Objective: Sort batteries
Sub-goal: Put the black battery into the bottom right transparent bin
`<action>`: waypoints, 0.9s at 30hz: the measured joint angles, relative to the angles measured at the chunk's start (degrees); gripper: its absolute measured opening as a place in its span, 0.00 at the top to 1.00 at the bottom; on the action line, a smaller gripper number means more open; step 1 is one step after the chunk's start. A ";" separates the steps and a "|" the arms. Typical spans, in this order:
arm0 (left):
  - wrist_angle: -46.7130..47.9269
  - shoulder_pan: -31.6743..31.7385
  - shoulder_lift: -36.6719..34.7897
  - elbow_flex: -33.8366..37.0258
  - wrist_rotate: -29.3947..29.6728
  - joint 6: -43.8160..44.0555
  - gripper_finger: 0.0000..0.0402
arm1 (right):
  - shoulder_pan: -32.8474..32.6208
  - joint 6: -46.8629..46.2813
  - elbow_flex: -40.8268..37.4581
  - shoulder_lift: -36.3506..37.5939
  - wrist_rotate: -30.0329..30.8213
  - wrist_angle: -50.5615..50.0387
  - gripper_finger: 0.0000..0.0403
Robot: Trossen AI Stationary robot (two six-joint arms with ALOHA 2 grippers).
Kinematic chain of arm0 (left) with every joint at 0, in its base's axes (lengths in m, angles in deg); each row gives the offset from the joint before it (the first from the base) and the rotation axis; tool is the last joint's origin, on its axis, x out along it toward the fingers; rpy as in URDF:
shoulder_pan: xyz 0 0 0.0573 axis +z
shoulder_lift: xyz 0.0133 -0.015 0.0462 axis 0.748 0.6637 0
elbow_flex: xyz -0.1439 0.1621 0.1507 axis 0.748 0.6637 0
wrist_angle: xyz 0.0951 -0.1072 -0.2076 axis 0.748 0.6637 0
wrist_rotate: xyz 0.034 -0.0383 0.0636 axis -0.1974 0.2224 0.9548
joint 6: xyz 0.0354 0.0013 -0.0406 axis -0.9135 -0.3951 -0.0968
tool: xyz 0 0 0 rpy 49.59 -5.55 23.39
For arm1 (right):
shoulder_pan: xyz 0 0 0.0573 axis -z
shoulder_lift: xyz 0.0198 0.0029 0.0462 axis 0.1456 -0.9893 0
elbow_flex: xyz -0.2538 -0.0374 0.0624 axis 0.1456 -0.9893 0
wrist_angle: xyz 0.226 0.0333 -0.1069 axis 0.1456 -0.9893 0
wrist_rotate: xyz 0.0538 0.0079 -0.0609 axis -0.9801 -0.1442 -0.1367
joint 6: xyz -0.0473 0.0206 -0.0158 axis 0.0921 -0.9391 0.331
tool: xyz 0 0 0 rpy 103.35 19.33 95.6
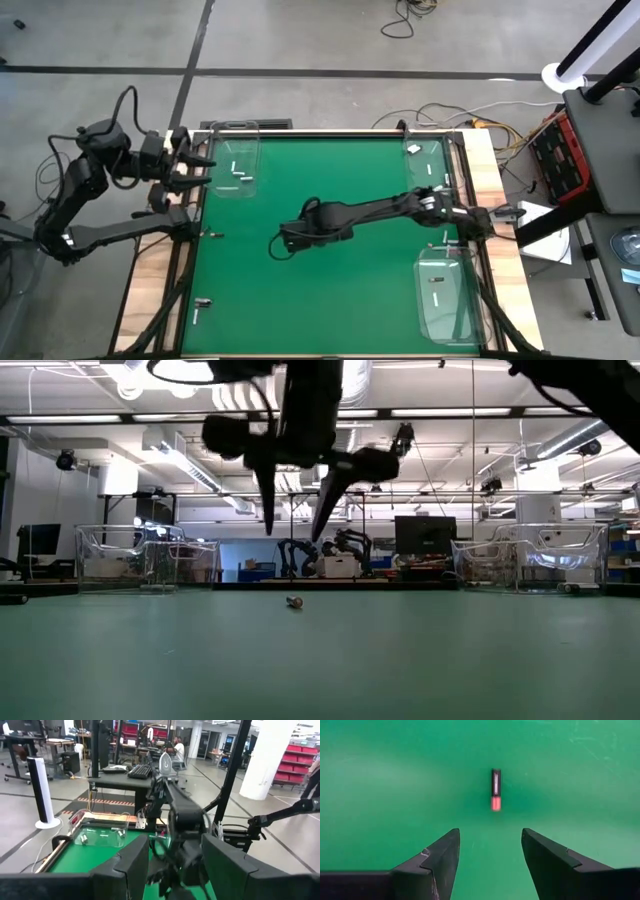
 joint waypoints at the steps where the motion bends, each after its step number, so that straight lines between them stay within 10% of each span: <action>1: -0.01 0.00 -0.07 0.00 0.00 -0.24 0.59 | 0.34 0.45 0.71 -1.04 0.00 -0.27 0.49; 27: -0.04 0.00 2.74 0.04 0.49 -1.08 0.59 | 2.87 7.28 -0.04 -7.83 0.25 -0.07 0.69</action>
